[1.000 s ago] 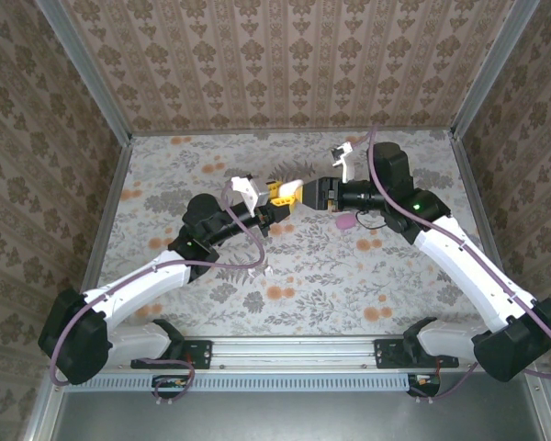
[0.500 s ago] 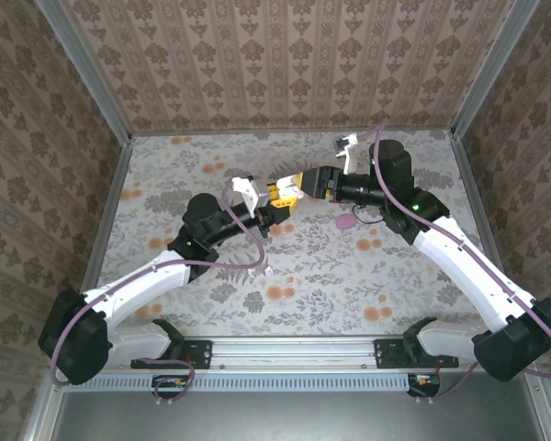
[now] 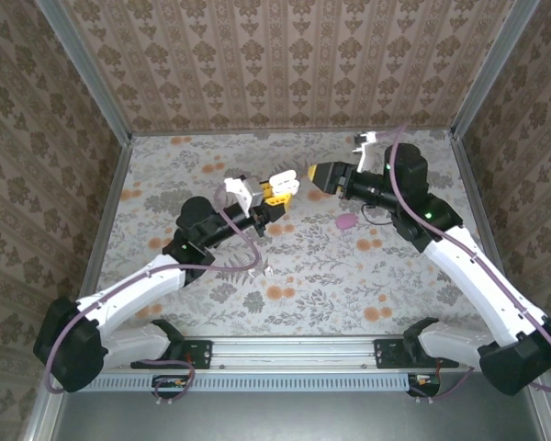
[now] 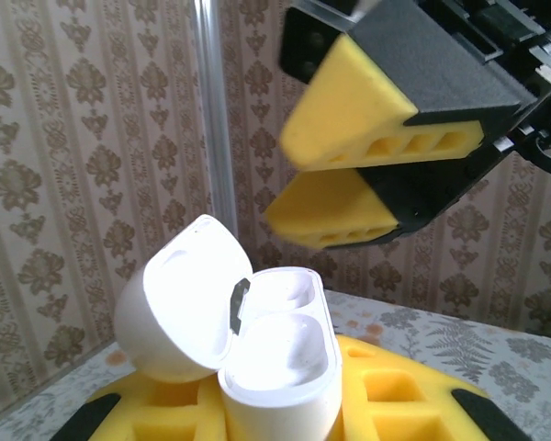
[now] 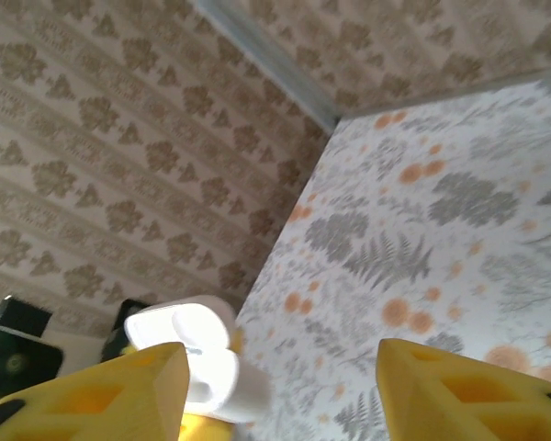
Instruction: Insert wireless bluetooth earbuds into charging case
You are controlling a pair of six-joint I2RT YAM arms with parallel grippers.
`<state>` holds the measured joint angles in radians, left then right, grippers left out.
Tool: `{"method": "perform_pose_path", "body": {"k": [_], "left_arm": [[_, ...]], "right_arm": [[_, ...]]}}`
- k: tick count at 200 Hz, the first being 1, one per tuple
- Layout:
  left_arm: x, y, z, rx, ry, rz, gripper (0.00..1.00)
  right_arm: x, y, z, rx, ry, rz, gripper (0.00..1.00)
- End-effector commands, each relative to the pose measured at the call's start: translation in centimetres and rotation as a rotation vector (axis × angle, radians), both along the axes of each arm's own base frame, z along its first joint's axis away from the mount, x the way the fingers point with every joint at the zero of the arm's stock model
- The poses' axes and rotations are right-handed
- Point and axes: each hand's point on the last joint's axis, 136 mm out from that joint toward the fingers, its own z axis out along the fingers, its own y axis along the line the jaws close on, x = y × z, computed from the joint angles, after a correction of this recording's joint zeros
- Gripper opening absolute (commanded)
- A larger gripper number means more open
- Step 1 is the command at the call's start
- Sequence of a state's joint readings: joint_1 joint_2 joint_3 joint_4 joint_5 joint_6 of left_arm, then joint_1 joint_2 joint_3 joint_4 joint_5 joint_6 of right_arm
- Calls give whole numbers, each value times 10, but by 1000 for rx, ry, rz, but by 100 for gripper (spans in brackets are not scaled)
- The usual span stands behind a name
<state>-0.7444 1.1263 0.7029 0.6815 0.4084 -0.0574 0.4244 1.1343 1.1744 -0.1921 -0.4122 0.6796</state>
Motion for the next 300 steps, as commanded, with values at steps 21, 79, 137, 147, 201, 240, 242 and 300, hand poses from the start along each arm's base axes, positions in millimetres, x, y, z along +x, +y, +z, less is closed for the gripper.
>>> {"method": "perform_pose_path", "body": {"k": [21,79,137,147,201,240,242,300], "left_arm": [[0,29,20,-42,-72,125,23],[-14,76,43,-28,-137,277,22],[-37,113,61,-42,-177,353,22],[-40,117,62,-45,-182,357,22],[-53,129,72,-80,-210,366,23],[-60,131,74,-61,-221,352,23],[-60,132,75,-63,-221,353,23],[-64,138,78,-86,-232,366,23]], "right_arm": [[16,-30,-77,-134,209,-116,54],[0,15,-189,-282,555,55,50],[-39,76,-273,-581,746,234,42],[-45,83,-283,-639,757,254,43],[-60,116,-319,-803,775,323,43],[-60,124,-334,-937,760,324,44],[-59,124,-335,-944,758,322,44],[-55,125,-343,-1062,726,304,44]]}}
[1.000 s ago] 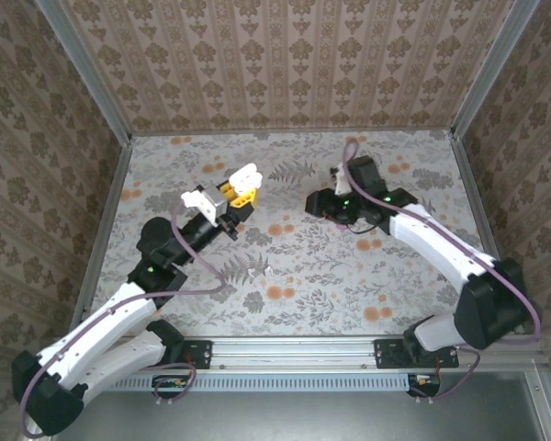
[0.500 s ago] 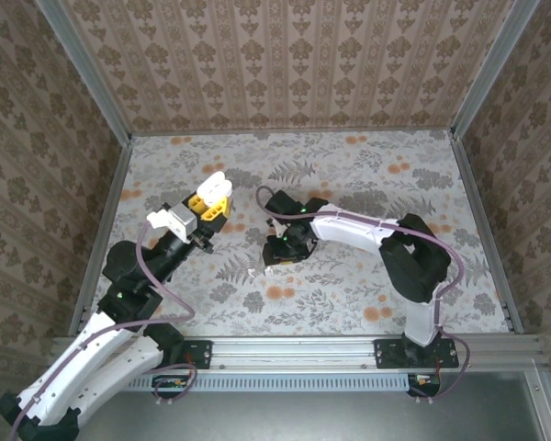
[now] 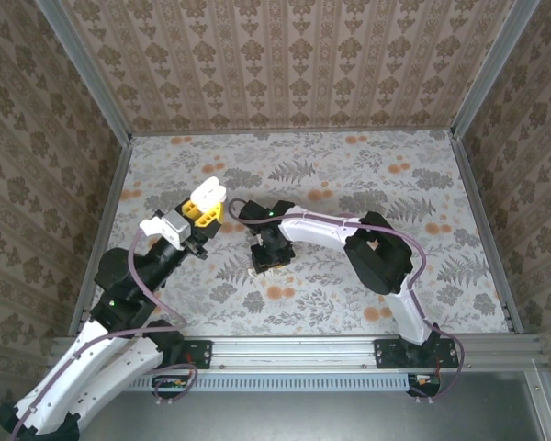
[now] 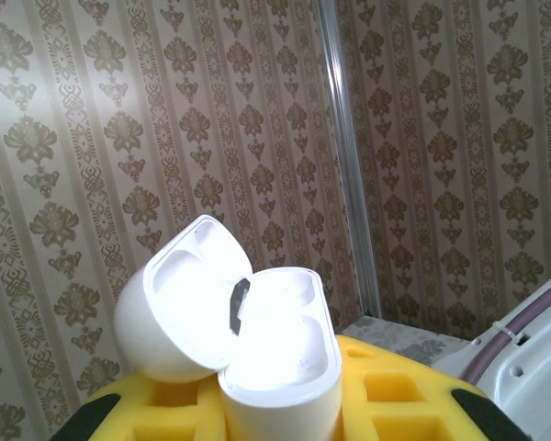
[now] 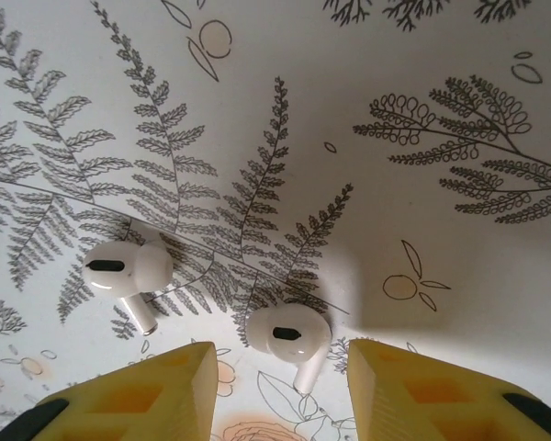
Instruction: Insert wireless bluetooth earbuds into charging case
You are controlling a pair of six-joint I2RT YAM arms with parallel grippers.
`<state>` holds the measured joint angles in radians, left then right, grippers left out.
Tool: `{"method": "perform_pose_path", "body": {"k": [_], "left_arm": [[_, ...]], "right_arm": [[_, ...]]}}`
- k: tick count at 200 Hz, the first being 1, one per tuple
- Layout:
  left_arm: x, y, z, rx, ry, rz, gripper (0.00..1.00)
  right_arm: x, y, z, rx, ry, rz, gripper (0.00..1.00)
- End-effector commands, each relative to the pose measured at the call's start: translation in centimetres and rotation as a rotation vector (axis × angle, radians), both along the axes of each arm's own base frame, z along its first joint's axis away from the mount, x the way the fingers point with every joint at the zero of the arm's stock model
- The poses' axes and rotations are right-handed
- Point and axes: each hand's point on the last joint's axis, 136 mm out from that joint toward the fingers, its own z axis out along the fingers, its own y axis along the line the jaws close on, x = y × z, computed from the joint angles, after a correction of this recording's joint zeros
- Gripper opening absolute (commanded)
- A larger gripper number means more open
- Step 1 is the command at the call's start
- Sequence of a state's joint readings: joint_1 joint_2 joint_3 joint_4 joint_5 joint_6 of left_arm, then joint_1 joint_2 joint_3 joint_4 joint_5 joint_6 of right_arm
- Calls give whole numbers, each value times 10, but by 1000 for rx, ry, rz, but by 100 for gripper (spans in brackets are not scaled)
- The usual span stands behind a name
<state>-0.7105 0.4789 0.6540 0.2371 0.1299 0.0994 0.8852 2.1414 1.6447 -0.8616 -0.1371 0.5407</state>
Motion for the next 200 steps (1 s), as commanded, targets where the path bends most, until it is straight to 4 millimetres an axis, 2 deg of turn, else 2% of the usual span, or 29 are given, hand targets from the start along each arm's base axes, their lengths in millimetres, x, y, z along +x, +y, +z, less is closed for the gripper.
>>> {"method": "perform_pose_path", "body": {"k": [1,153,200], "left_arm": [[-3,7,8,-12,-35,24,23],[-1,7,6,-22,-30,24,24],[-2,8,7,-26,-29,23,24]], "right_arm": [[0,-11,-4,-98,-14,35,44],[-3,-8,-17,-191,-9,128,40],[-1,-13,-22,-221,-16,142,35]]}}
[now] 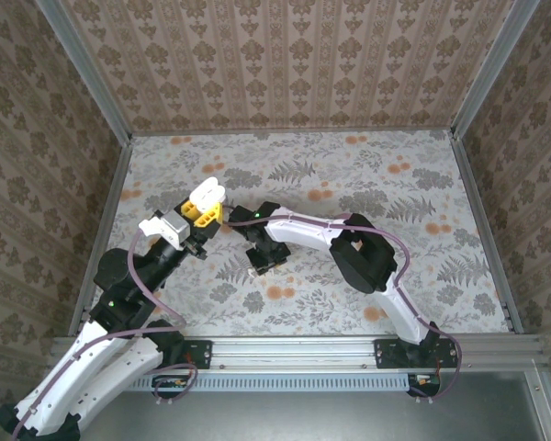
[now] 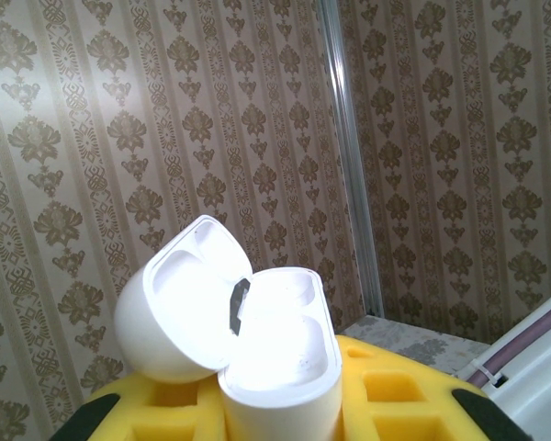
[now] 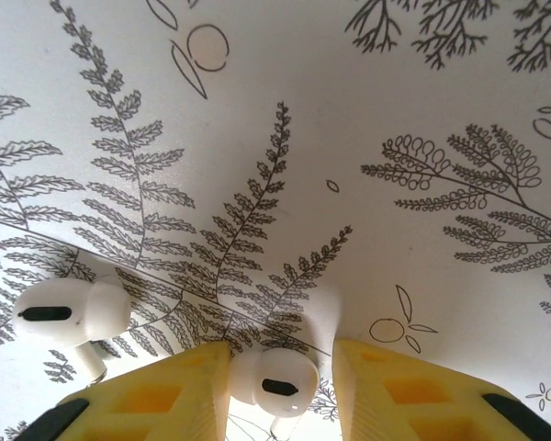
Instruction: Insert wireless bluetooth earbuds into charging case
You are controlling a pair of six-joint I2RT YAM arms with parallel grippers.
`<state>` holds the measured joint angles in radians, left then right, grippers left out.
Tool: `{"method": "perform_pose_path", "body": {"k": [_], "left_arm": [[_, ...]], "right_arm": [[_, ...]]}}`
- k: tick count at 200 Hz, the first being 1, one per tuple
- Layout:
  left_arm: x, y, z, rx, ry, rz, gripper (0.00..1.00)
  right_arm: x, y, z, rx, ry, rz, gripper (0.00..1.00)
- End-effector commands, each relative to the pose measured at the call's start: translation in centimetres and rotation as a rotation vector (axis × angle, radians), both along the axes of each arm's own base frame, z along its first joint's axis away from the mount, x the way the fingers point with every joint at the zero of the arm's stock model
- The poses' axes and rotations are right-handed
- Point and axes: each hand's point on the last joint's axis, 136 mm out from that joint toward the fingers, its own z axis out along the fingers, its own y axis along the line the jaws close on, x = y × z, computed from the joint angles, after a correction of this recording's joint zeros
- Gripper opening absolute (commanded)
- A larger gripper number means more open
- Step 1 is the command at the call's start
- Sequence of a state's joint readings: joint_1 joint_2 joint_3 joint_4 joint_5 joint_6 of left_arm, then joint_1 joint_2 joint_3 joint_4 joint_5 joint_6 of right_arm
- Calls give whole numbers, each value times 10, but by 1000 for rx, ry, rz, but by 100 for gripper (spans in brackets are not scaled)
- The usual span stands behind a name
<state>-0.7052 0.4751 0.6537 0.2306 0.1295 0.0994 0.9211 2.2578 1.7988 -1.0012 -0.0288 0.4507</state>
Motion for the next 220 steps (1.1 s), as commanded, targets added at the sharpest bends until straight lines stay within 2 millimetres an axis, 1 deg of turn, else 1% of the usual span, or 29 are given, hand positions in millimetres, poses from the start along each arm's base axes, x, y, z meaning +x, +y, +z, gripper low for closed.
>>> {"method": "perform_pose_path", "body": {"k": [1,30,57,78,91,125,137,151,176,194,220], "left_arm": [[-2,6,8,-28,-31,17,24],[-1,6,7,-26,-26,20,24],[3,2,2,-22,-1,16,24],[9,-5,-3,-17,23,-2,24],[13,-11,-6,-15,38,-18,24],[26,-31,-18,-2,87,-67,24],[30,-39,-22,-4,103,-88,24],[35,-46,-25,-6,118,-107,24],[42,-56,-28,-4,129,-128,24],[45,-58,-27,-2,126,-126,24],[46,-59,-28,8,129,-122,24]], "right_arm": [[-4,-12,-10,-76,11,23,35],[-1,-19,-6,-88,-7,13,32],[6,-36,2,-68,-41,-52,30],[11,-61,8,-64,-57,-108,30],[10,-81,9,-78,-53,-143,30],[-5,-139,2,-141,-38,-220,30],[-11,-155,1,-159,-32,-244,31],[-16,-169,-2,-171,-26,-263,31],[-21,-181,-6,-191,-10,-267,31],[-20,-180,-8,-191,-9,-258,32],[-17,-175,-7,-182,-5,-270,36]]}}
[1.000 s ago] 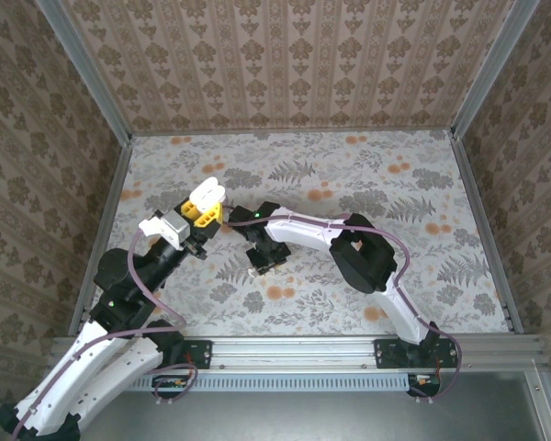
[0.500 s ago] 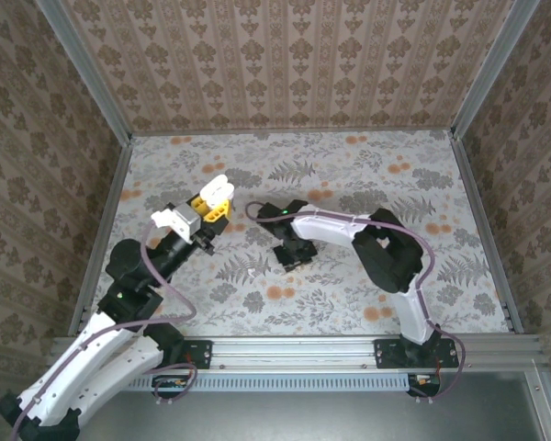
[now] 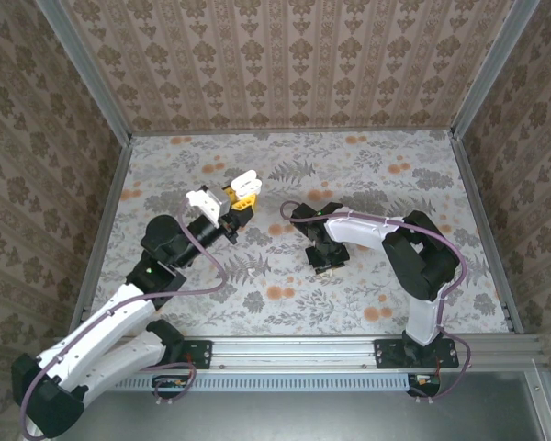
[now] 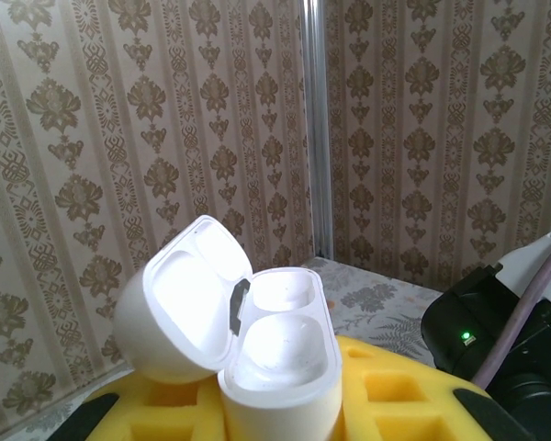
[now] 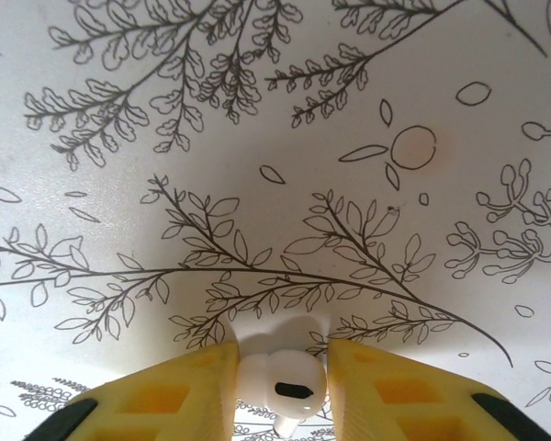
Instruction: Insert wireless bluetooth earbuds into charging case
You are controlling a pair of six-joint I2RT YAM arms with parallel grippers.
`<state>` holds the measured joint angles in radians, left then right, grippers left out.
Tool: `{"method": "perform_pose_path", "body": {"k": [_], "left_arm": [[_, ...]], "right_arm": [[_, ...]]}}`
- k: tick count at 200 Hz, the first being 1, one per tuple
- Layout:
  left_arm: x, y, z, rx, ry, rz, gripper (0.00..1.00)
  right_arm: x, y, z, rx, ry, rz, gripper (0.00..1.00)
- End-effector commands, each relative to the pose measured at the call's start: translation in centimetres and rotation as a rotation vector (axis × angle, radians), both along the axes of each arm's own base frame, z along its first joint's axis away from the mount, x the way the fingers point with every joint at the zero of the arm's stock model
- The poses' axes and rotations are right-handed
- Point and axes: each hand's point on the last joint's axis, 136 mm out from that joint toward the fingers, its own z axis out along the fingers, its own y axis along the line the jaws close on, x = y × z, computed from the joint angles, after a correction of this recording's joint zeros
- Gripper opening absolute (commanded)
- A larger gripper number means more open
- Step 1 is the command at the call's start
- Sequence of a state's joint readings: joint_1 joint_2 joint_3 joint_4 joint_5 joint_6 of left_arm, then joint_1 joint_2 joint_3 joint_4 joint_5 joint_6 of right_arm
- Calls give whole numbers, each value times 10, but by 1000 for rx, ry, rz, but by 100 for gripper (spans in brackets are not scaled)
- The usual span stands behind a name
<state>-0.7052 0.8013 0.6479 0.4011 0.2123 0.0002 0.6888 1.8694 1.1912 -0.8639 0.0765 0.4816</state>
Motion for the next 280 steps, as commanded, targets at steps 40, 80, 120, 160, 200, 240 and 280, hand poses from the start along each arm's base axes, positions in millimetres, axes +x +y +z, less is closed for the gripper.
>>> {"method": "perform_pose_path", "body": {"k": [40,80,120,160,200,240,280], "left_arm": [[-6,5,20,-45,-52,-6,25],[-5,6,18,-39,-51,0,24],[-5,7,17,-37,-51,4,25],[-5,7,17,-36,-49,5,25],[-5,6,17,-36,-46,1,25],[-4,6,18,-39,-42,1,25],[-2,2,19,-36,-37,-12,25]], "right_arm": [[-2,-6,-6,-36,24,-46,37],[-4,-4,-8,-5,34,-96,37],[-4,-6,-12,29,34,-147,37],[-2,-8,-11,29,21,-149,37],[0,-10,-10,23,17,-133,37],[3,-9,5,54,-12,-133,38],[4,-8,12,90,-25,-139,39]]}}
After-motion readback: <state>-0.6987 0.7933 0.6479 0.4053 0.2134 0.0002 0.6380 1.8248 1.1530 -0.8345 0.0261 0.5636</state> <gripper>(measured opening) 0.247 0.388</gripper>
